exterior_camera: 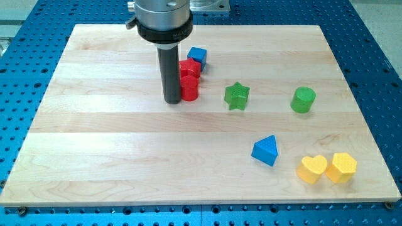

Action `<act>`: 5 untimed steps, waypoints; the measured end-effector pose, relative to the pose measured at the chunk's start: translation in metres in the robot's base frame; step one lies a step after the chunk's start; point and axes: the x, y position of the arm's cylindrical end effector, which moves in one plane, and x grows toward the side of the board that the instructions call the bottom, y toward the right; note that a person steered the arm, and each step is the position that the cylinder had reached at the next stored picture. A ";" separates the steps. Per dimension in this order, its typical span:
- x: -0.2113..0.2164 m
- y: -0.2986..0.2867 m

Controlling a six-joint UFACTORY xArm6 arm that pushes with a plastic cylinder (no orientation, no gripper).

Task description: Move the blue triangle to the bottom left of the red circle

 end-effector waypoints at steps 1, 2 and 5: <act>0.035 -0.017; 0.060 0.024; -0.009 0.173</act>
